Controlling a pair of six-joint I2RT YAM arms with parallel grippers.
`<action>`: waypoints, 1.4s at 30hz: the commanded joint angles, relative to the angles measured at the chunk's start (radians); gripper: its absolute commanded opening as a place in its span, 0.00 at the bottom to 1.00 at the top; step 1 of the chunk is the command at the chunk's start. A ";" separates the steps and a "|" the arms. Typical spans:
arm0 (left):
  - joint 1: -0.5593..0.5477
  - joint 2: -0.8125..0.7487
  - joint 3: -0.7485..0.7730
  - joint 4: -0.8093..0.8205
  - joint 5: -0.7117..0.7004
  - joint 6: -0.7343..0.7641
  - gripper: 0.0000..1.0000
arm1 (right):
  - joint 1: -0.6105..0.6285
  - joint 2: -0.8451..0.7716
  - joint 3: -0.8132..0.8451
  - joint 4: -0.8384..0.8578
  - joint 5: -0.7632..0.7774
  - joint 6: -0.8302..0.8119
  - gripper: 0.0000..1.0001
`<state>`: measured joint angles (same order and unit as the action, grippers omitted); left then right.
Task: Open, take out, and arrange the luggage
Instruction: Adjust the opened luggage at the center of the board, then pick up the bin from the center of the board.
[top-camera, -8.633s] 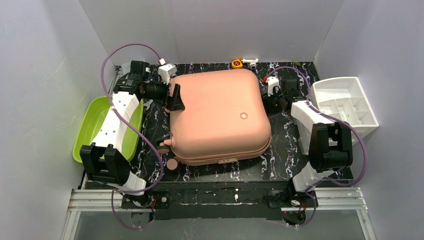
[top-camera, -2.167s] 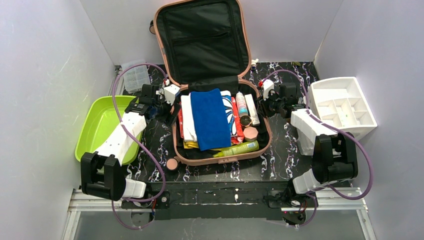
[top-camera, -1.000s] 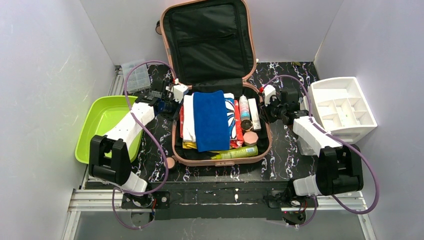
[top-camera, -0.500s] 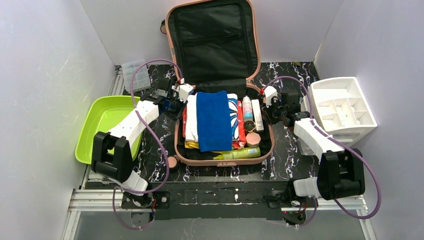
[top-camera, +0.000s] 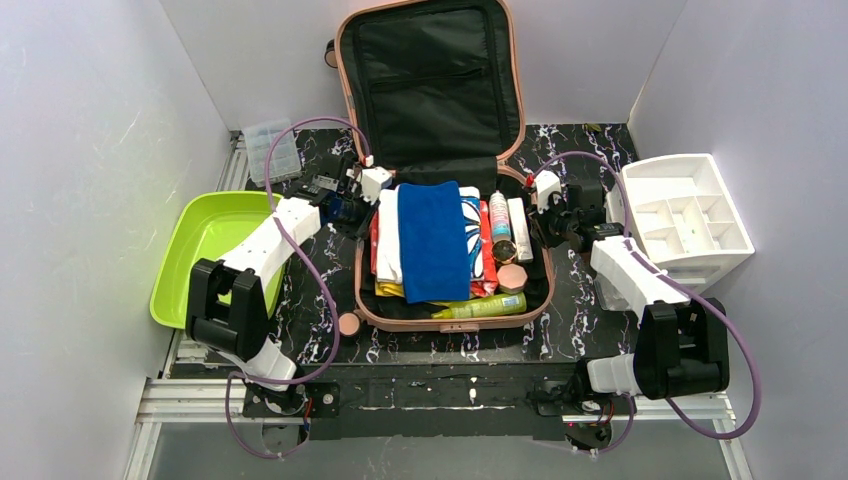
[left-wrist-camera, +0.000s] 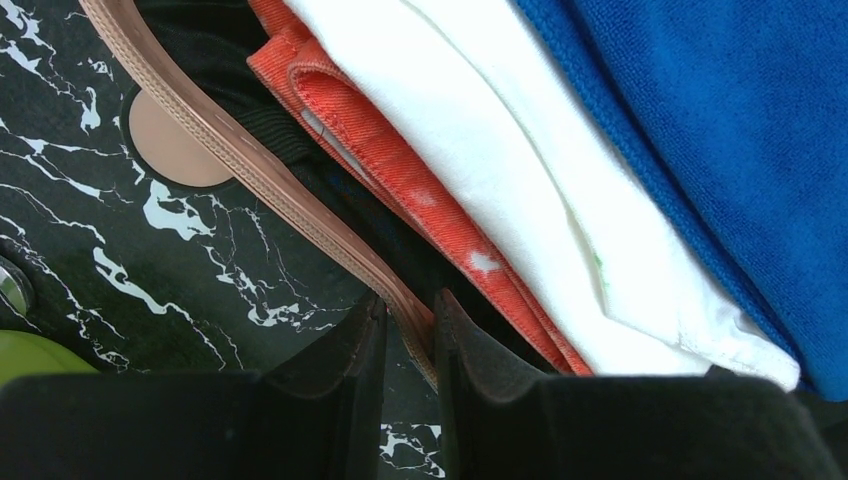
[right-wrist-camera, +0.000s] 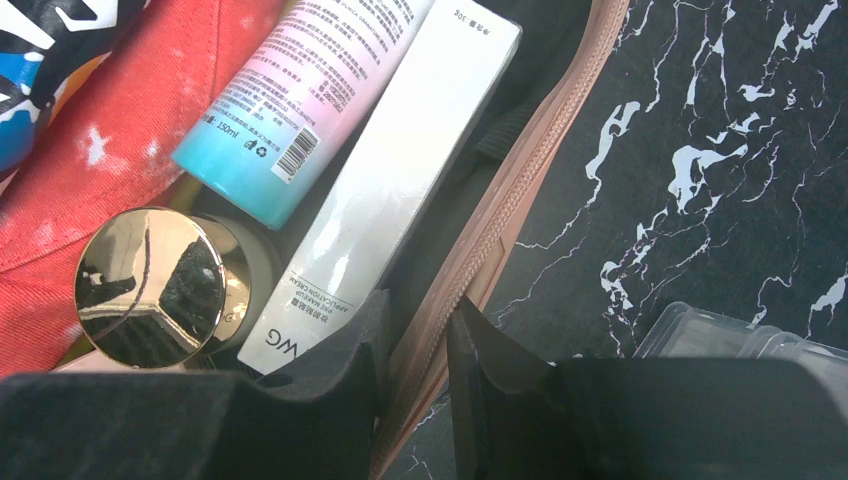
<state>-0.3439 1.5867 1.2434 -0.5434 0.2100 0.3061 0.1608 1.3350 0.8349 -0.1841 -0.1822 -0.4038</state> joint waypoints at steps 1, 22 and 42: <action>-0.023 -0.022 0.015 0.101 0.050 0.076 0.24 | -0.050 -0.045 -0.012 -0.037 0.086 -0.078 0.17; 0.370 -0.407 -0.212 -0.032 -0.173 0.252 0.98 | -0.050 -0.238 -0.048 0.009 -0.065 -0.134 0.60; 0.445 -0.209 -0.335 0.083 -0.193 0.246 0.70 | -0.050 -0.312 -0.075 0.032 -0.046 -0.144 0.65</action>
<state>0.0917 1.3647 0.9318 -0.4786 0.0235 0.5476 0.1169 1.0508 0.7700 -0.2066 -0.2485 -0.5472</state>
